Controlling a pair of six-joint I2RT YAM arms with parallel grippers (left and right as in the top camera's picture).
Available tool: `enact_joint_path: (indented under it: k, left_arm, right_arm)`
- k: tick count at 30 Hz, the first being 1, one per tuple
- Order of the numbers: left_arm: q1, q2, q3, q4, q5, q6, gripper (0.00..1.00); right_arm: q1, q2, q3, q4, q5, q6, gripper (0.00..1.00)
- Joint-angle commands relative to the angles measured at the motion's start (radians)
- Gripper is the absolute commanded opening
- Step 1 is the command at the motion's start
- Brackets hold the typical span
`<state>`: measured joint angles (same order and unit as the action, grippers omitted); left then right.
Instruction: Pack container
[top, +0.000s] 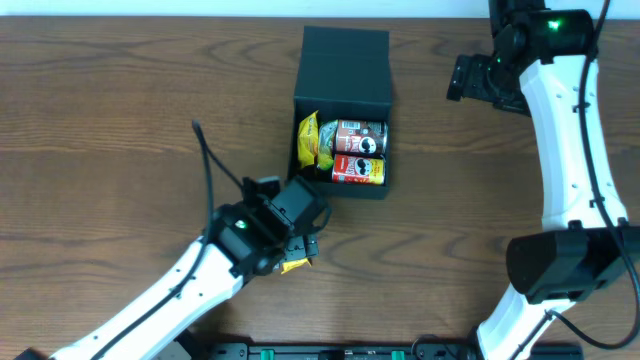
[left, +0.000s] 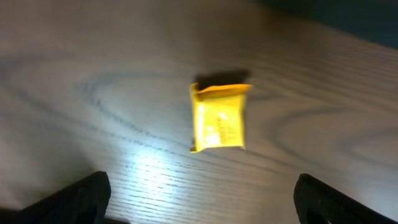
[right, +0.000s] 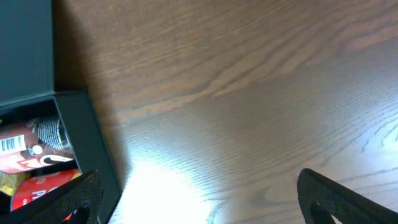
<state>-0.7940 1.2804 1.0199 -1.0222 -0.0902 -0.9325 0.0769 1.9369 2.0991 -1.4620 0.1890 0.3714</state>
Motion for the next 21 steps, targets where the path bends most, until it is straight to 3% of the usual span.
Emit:
enact_joint_path:
  k: [1,5,10,15,21]
  left_arm:
    - [0.009,0.032,-0.079,0.010,-0.035,-0.330,0.96]
    - [0.009,0.090,-0.183,0.186,0.028,-0.366,0.96]
    - [0.008,0.154,-0.228,0.389,0.088,-0.299,0.95]
    - [0.008,0.173,-0.229,0.420,0.092,-0.269,0.96]
    - [0.008,0.197,-0.232,0.427,0.110,-0.074,0.96]
  right_arm:
    - [-0.003,-0.033,0.018,-0.001,0.009,-0.010,0.99]
    - [-0.004,-0.033,0.018,0.002,0.012,-0.013,0.99]
    - [-0.004,-0.033,0.018,0.007,0.022,-0.014,0.99]
    - [-0.004,-0.033,0.018,0.005,0.024,-0.021,0.99]
    - [-0.004,-0.033,0.018,0.003,0.024,-0.021,0.99]
